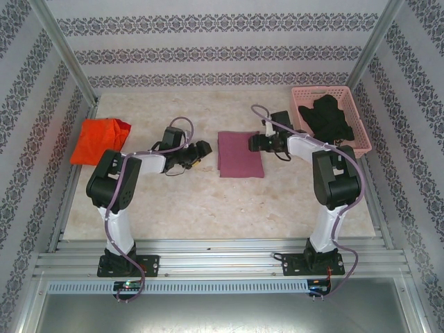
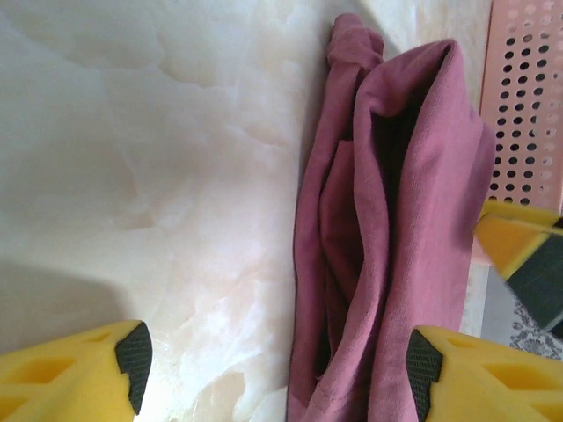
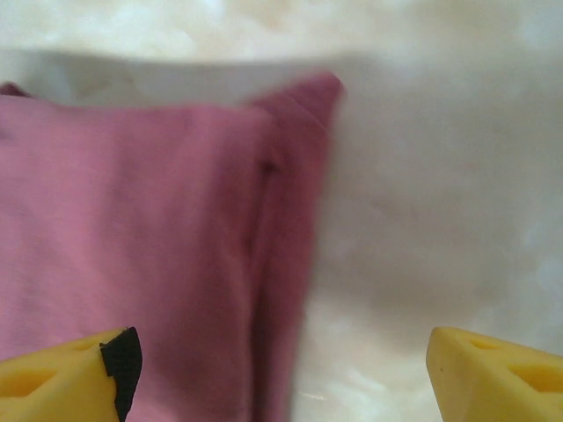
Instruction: Fold and stack the t-shirts
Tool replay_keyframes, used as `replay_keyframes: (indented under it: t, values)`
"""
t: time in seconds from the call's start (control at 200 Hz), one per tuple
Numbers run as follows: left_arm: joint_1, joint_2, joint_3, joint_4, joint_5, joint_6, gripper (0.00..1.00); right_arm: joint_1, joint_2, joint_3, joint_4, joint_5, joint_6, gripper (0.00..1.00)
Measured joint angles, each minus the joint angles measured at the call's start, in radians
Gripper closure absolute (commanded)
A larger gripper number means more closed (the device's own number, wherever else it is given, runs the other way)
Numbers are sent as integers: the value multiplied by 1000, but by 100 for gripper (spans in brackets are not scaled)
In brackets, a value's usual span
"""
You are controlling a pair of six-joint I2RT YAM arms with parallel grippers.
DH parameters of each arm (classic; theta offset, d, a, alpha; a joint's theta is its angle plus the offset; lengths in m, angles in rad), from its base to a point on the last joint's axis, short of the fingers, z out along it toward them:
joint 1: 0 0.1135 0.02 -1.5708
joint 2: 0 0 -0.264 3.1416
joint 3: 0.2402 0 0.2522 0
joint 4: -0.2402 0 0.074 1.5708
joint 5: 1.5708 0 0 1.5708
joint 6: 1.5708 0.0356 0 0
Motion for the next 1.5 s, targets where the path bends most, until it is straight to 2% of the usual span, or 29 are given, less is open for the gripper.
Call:
replay_keyframes:
  t: [0.07,0.335,0.405,0.5,0.629,0.869,1.139,1.229,1.419,1.464,1.499]
  values:
    - [-14,-2,4,3,-26,-10,17,-22,0,-35,15,-38,57,16]
    - [-89,76,122,-32,-58,-11,21,-42,10,-68,109,-208,198,32]
    - [-101,90,150,-45,-57,-13,24,-37,21,-80,146,-252,227,41]
    - [-118,113,178,-59,-55,-7,34,-35,37,-103,192,-300,272,53]
    - [-130,127,190,-76,-53,-1,41,-31,48,-118,234,-333,310,66]
    - [-135,138,211,-101,-50,2,41,-16,70,-121,276,-373,341,71]
    - [-148,172,256,-116,-42,2,51,-8,80,-121,298,-395,352,75]
    - [-151,187,273,-119,-39,2,60,-5,81,-121,304,-402,362,76]
    - [-153,214,286,-118,-26,5,100,3,81,-121,307,-414,368,75]
    - [-153,214,290,-119,-25,16,100,3,81,-121,308,-414,368,73]
    - [-153,214,293,-121,-23,27,100,3,81,-121,308,-414,367,66]
